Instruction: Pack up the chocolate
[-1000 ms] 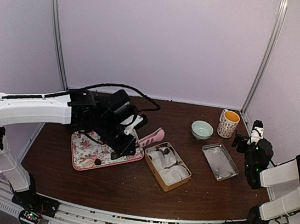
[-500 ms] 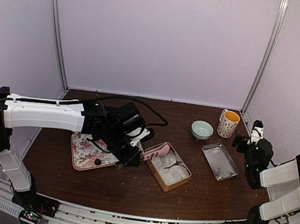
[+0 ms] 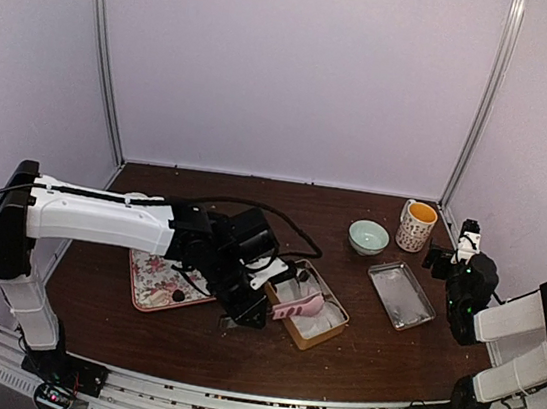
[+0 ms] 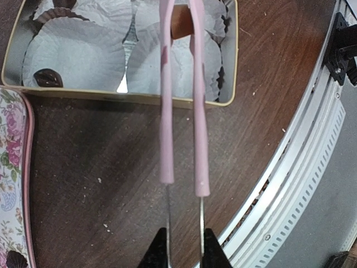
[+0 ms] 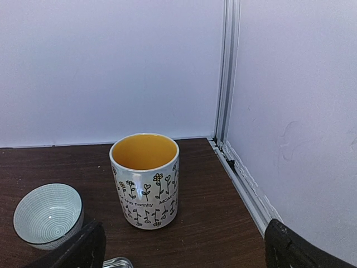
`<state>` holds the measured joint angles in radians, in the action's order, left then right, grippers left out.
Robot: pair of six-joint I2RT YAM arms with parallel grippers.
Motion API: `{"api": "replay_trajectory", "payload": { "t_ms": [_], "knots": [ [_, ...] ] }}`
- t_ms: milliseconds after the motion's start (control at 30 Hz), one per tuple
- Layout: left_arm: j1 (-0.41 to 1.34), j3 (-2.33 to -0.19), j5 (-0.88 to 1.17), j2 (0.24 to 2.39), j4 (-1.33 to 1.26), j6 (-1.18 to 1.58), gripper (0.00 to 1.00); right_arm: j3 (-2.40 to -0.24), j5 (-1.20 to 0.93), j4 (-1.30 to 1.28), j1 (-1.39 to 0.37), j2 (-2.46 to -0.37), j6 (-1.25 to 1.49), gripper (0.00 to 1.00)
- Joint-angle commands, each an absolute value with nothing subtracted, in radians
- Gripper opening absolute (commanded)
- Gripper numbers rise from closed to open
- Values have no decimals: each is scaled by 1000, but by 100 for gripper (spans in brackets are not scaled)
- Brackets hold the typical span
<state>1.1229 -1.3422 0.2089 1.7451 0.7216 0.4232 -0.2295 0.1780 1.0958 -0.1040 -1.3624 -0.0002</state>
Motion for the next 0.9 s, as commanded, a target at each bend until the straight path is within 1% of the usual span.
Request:
{"api": "replay_trajectory", "payload": {
  "t_ms": [0, 400, 633, 867],
  "knots": [
    [1136, -1371, 260, 1770, 673, 396, 17, -245, 172, 1099, -95, -1360, 3, 100],
    [1147, -1364, 255, 1768, 734, 393, 18, -244, 172, 1098, -95, -1359, 2, 100],
    [1149, -1378, 231, 1764, 760, 393, 29, -244, 172, 1099, -95, -1359, 3, 100],
    [1149, -1379, 208, 1743, 761, 402, 30, -245, 172, 1098, -95, -1359, 3, 100]
  ]
}}
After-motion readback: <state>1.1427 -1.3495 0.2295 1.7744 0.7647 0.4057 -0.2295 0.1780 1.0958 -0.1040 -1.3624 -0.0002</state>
